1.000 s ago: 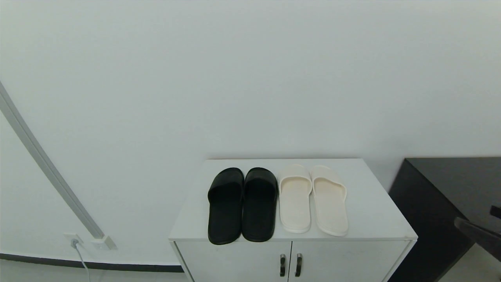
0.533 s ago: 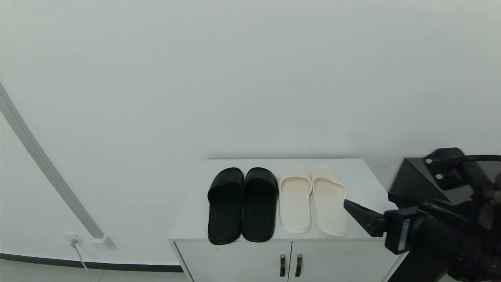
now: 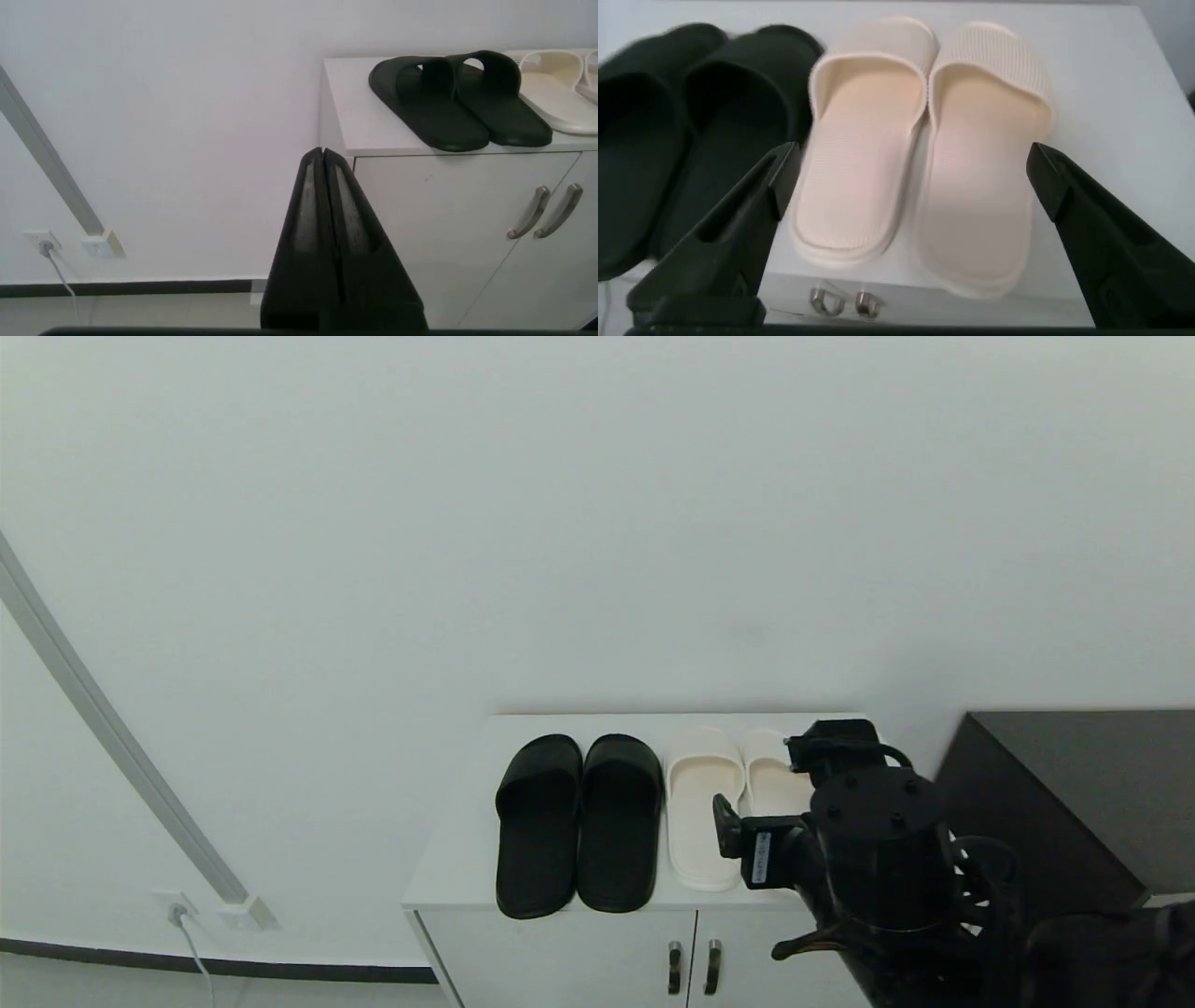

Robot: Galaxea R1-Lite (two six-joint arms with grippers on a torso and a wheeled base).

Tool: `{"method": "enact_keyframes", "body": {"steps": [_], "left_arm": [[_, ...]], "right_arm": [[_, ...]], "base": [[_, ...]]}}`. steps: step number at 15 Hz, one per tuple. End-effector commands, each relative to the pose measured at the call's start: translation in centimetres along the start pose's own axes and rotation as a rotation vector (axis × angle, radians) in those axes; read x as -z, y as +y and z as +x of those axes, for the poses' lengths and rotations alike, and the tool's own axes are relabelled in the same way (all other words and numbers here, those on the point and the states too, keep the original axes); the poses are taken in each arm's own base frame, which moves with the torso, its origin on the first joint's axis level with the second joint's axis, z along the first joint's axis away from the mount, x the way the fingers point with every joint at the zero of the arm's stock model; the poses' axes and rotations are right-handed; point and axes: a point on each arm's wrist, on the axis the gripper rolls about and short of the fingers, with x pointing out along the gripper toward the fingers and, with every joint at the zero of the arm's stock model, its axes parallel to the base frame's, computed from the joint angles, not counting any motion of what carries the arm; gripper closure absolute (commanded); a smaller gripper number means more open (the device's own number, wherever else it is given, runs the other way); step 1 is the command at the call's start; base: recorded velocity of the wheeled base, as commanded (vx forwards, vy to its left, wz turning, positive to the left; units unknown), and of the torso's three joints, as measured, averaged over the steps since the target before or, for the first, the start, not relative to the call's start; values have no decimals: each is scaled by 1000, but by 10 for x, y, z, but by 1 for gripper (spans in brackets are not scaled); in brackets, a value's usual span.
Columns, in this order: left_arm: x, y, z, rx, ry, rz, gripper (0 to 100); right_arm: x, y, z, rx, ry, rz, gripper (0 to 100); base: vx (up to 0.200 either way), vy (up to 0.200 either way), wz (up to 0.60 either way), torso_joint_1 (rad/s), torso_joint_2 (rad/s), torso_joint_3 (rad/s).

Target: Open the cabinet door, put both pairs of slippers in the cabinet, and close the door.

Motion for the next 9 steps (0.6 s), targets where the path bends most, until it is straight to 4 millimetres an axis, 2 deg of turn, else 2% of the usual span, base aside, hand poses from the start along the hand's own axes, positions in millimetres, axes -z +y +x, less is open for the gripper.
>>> {"method": "enact_keyframes", "body": {"steps": [1,6,9], "left_arm": [[0,0,0,-1,1,-2,100],[0,0,0,4,2,-2,100],[0,0,0,4,1,-2,100]], "right_arm": [[21,9,26,45,37,-26,0],[31,12,48,79,48,-29,0],[35,11,68,115,46,-19,0]], "base": [[0,0,0,0,0,0],[0,0,0,0,0,0],[0,0,0,0,0,0]]}}
